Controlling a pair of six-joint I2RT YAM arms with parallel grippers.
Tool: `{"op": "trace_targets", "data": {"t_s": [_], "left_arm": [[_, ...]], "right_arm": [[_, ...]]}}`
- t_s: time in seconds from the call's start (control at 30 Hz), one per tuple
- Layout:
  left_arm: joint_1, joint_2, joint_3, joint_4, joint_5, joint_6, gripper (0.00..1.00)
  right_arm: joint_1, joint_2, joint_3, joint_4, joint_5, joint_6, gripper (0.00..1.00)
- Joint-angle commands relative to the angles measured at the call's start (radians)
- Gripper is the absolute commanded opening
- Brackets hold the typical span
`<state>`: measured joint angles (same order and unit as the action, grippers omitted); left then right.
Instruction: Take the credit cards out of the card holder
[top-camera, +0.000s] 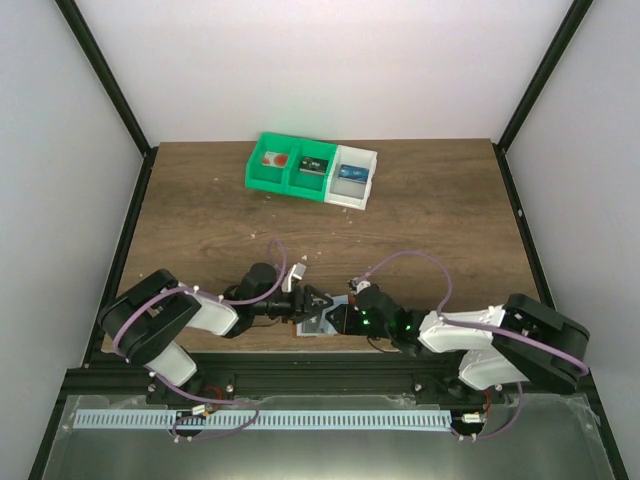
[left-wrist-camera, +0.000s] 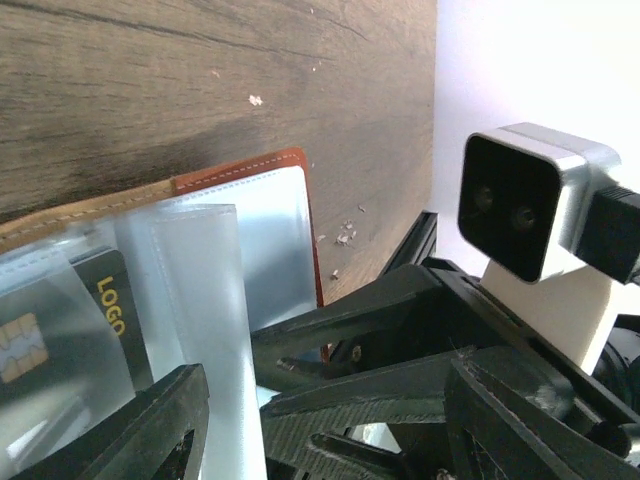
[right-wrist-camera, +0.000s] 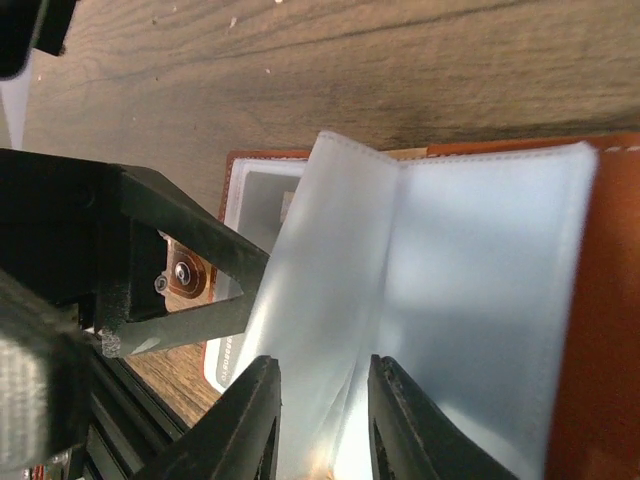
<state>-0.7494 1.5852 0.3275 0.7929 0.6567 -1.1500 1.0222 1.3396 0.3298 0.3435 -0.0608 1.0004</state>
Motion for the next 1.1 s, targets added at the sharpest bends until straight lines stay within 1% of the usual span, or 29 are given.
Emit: {"op": "trace_targets", "data": {"t_s": [0.0, 0.37, 0.53, 0.67, 0.77, 0.8, 0.87, 0.9, 1.07], "left_arm": [[-0.02, 0.012, 0.027, 0.036, -0.01, -0.006, 0.66], [-0.043, 0.049, 0.066, 0.063, -0.01, -0.016, 0.66], [-0.027, 0.005, 0.065, -0.027, -0.032, 0.034, 0.66], [0.016, -0.084, 0.055, -0.144, -0.063, 0.081, 0.65], [0.062, -0.149, 0.015, -0.19, -0.085, 0.1, 0.58], [0.074, -0.167, 0.005, -0.191, -0.089, 0.108, 0.53], [0.089, -0.195, -0.014, -0.246, -0.096, 0.126, 0.39], [0.092, -0.203, -0.019, -0.261, -0.1, 0.138, 0.34], [0.101, -0.207, -0.025, -0.352, -0.116, 0.201, 0.15]], "right_arm": [[-0.007, -0.088, -0.029, -0.027, 0.073, 0.017, 0.28], [-0.007, -0.364, -0.086, -0.188, 0.157, 0.029, 0.32], [-0.007, -0.436, -0.072, -0.223, 0.133, -0.006, 0.33], [-0.007, -0.432, -0.062, -0.199, 0.088, -0.025, 0.34], [-0.007, -0.385, -0.04, -0.174, 0.045, -0.033, 0.34], [-0.007, -0.364, -0.029, -0.166, 0.03, -0.036, 0.33], [-0.005, -0.317, -0.005, -0.152, -0.002, -0.047, 0.33], [-0.005, -0.29, 0.007, -0.143, -0.019, -0.055, 0.32], [-0.006, -0.134, 0.096, -0.131, -0.087, -0.085, 0.31]]}}
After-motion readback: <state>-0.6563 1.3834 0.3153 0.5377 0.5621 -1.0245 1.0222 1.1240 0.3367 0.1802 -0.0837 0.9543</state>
